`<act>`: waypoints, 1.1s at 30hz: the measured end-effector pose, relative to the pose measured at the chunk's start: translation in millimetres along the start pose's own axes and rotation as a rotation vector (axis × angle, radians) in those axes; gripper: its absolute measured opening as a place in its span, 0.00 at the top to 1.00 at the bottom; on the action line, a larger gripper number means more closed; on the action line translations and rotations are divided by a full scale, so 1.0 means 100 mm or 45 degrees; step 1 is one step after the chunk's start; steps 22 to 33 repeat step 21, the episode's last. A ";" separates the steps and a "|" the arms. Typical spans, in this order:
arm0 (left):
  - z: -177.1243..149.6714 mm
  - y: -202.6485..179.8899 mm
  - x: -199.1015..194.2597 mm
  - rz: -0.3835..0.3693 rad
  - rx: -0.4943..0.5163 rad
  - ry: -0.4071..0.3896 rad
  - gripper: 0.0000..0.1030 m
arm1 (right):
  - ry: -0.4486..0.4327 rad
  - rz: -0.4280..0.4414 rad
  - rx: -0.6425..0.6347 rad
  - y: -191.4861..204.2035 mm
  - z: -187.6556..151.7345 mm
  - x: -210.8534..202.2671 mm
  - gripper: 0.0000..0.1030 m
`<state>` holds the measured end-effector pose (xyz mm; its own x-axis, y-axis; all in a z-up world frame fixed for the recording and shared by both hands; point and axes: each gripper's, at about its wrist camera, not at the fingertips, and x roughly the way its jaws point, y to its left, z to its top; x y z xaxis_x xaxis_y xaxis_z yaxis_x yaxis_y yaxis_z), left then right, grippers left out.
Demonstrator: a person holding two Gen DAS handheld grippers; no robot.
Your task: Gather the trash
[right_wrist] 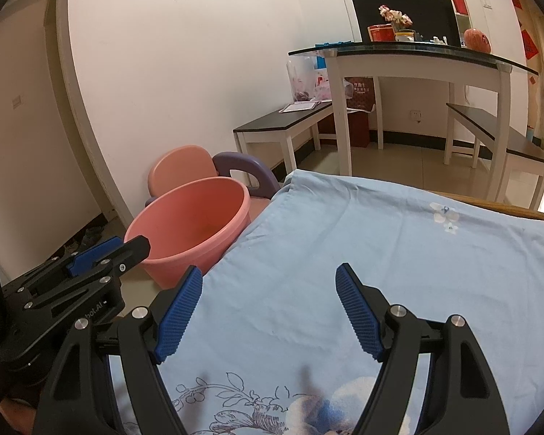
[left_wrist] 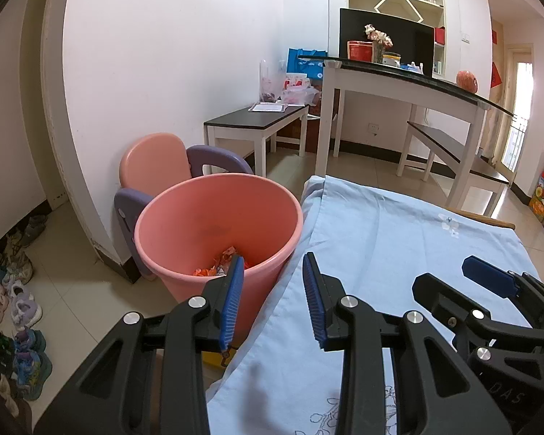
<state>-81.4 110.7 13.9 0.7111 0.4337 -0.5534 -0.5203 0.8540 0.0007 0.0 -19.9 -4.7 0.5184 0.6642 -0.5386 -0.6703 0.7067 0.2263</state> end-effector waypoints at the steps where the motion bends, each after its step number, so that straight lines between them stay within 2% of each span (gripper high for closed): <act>1: 0.00 0.00 0.00 -0.002 0.000 0.001 0.67 | 0.001 0.000 0.000 0.00 0.00 0.00 0.27; 11: -0.03 -0.01 0.01 0.022 0.000 -0.027 0.67 | 0.002 0.000 0.000 0.00 0.00 0.01 0.27; 19: -0.04 -0.01 0.06 0.025 -0.008 0.011 0.67 | 0.002 0.000 0.000 0.00 0.00 0.00 0.27; 33: -0.05 -0.01 0.07 0.023 -0.006 0.014 0.67 | 0.003 0.000 0.000 0.00 0.00 0.01 0.27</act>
